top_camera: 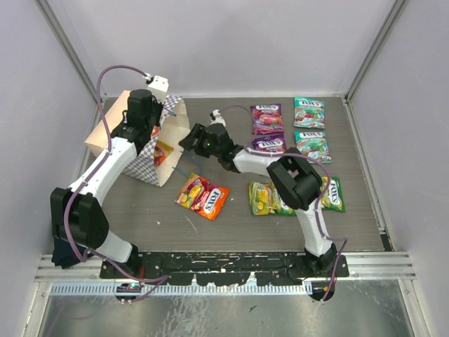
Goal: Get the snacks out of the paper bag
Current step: Adjust the paper bag at the center of the board, then pick up the snack from the center of the board.
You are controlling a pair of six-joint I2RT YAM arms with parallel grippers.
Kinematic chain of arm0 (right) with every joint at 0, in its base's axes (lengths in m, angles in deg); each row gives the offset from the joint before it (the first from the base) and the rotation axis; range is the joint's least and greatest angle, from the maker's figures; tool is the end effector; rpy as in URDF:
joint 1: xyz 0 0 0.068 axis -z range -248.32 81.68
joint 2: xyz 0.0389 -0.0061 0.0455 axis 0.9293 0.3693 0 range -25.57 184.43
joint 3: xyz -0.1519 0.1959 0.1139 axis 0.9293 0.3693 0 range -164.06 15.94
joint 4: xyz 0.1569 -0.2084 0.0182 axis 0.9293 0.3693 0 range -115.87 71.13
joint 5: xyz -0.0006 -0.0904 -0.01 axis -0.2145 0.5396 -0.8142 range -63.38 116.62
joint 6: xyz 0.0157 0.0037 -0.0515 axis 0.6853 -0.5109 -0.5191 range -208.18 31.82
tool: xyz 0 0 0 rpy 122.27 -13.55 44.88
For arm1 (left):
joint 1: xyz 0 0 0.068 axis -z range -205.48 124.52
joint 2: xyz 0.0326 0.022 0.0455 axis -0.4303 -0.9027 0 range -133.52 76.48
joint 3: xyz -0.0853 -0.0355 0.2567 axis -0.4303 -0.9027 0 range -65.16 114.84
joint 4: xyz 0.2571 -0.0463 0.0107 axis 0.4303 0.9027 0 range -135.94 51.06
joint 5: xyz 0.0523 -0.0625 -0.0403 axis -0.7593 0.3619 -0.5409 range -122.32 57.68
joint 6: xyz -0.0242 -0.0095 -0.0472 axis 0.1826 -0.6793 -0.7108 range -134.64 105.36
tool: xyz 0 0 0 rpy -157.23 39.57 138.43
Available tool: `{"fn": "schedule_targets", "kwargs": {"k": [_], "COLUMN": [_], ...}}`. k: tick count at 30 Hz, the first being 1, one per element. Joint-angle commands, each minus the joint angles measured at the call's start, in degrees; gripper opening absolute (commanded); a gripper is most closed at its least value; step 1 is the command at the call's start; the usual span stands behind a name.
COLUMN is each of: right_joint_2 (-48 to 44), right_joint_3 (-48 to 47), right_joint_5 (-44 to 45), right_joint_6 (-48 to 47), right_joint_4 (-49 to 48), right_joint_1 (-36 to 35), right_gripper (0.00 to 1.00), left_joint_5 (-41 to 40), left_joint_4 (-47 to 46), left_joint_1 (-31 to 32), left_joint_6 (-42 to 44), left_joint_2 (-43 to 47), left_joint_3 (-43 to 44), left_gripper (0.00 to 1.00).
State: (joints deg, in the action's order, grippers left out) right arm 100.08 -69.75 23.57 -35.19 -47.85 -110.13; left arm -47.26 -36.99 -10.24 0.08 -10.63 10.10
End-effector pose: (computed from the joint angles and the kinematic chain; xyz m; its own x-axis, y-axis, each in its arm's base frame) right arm 0.3748 0.3376 0.1828 -0.7002 0.4436 -0.5594 -0.2397 0.5920 0.7695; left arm 0.3498 -0.0857 0.3471 -0.3258 0.3433 -0.8809 0.1078 0.9392 0.3261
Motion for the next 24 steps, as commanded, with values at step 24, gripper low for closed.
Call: {"fn": "schedule_targets", "kwargs": {"k": [24], "right_joint_2": [-42.86], "right_joint_3": [52.78], "right_joint_5": [8.08], "right_joint_6": [-0.6], "right_joint_4": [5.79], "right_joint_1": [-8.87], "right_gripper": [0.69], "left_joint_5": [8.56], "left_joint_4": [0.4], "left_joint_1": [-7.17], "left_joint_6": [-2.5], "left_joint_2": [2.44], "left_joint_3": [1.05], "left_gripper": [0.0]}}
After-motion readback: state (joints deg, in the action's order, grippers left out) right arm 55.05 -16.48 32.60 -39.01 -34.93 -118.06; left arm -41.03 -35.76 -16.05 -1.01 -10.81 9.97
